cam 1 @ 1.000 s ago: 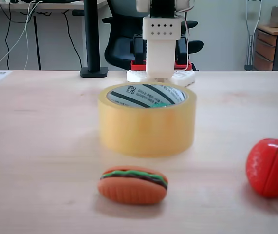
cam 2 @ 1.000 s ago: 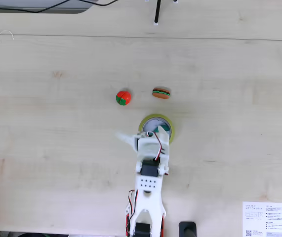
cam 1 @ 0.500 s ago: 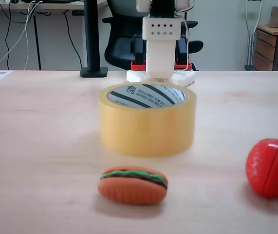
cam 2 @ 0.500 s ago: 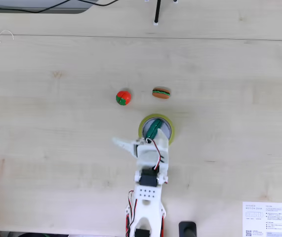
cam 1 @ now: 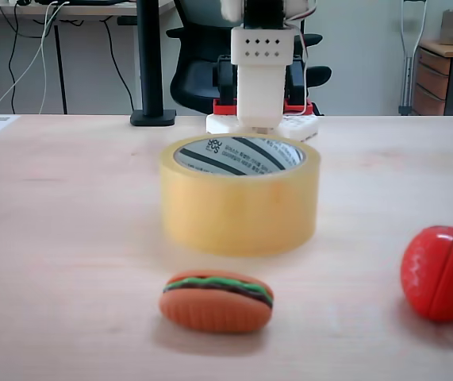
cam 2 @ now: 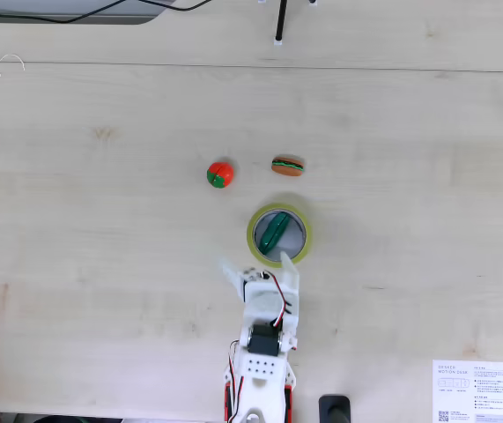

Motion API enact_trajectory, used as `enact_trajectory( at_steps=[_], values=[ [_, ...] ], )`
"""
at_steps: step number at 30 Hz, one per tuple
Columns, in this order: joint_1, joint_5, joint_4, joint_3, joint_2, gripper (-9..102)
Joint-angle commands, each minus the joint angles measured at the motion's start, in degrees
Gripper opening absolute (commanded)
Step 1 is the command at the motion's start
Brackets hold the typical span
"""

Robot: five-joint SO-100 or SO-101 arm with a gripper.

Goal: Grasp a cucumber and put it in the hole.

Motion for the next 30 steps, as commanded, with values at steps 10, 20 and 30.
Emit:
enact_trajectory(
  at_steps=[10, 20, 30],
  values=[
    [0.35, 2.99, 3.96, 5.1, 9.4, 10],
    [0.35, 2.99, 6.5, 19.69, 30.94, 5],
    [0.35, 2.99, 8.09, 24.52, 32.08, 4]
  ],
)
